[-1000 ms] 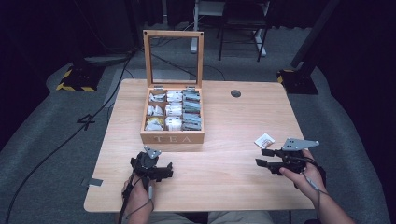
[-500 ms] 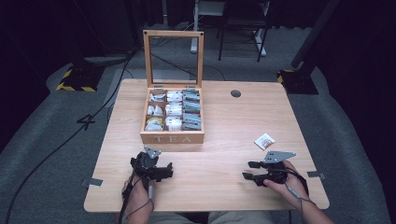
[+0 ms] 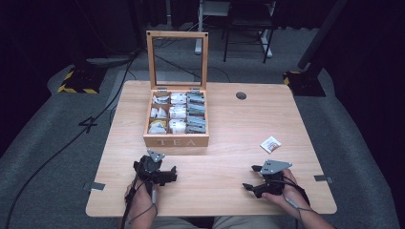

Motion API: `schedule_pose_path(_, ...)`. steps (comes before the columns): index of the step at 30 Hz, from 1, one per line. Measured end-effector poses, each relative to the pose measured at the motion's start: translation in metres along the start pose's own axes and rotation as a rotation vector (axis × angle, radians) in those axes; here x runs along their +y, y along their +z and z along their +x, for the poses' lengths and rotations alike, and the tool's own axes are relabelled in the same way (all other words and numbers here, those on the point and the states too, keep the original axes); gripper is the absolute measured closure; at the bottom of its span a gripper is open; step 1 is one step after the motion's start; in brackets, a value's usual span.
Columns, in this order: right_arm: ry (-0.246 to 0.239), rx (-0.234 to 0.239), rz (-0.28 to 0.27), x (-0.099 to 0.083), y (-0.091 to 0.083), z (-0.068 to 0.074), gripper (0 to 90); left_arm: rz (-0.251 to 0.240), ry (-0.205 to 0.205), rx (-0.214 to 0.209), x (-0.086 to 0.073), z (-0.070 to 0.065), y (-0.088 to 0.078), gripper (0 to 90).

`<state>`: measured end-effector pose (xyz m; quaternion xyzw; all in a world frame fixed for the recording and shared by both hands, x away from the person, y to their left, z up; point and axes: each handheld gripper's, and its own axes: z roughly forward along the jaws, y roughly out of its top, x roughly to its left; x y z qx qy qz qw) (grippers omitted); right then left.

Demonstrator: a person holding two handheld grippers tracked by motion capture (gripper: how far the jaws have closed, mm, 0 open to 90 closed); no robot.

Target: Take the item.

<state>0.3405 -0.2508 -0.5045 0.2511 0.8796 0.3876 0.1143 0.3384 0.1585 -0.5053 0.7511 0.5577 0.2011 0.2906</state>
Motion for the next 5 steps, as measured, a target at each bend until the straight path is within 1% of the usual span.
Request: schedule_pose_path(5,0.001,0.004,0.0,0.0,0.0001,-0.0003,19.5,0.0,-0.001,-0.001,0.0,-0.0001,0.0,0.0)
